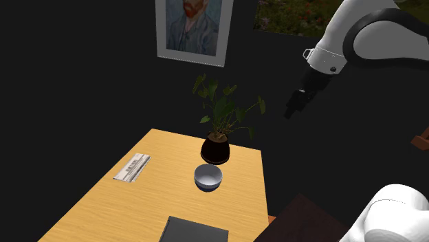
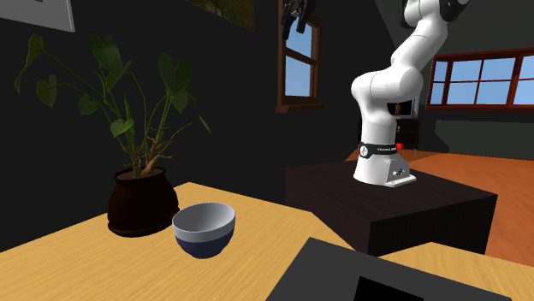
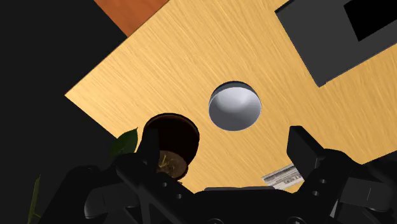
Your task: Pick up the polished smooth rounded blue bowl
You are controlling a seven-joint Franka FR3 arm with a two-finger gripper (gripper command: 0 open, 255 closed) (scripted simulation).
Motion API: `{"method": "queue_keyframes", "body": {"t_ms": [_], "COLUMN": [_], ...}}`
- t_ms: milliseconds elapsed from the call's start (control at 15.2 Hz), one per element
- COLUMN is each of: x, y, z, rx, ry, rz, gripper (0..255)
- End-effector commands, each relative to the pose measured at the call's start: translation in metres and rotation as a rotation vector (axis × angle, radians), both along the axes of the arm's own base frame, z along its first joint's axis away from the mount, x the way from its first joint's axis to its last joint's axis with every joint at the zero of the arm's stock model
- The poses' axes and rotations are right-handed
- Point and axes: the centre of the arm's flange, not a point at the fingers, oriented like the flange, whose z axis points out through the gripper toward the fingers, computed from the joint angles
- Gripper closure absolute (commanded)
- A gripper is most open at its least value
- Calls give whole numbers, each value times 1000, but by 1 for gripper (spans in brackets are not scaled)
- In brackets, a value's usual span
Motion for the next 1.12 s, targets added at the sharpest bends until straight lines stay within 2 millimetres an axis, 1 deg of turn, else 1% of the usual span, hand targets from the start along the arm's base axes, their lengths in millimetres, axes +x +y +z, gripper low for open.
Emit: {"method": "queue_keyframes", "body": {"t_ms": [0, 1056], "x": [0, 121], "y": [0, 66], "z": [0, -166], "rx": [0, -27], "ry": [0, 57], "rz": [0, 6], "gripper": [0, 0]}}
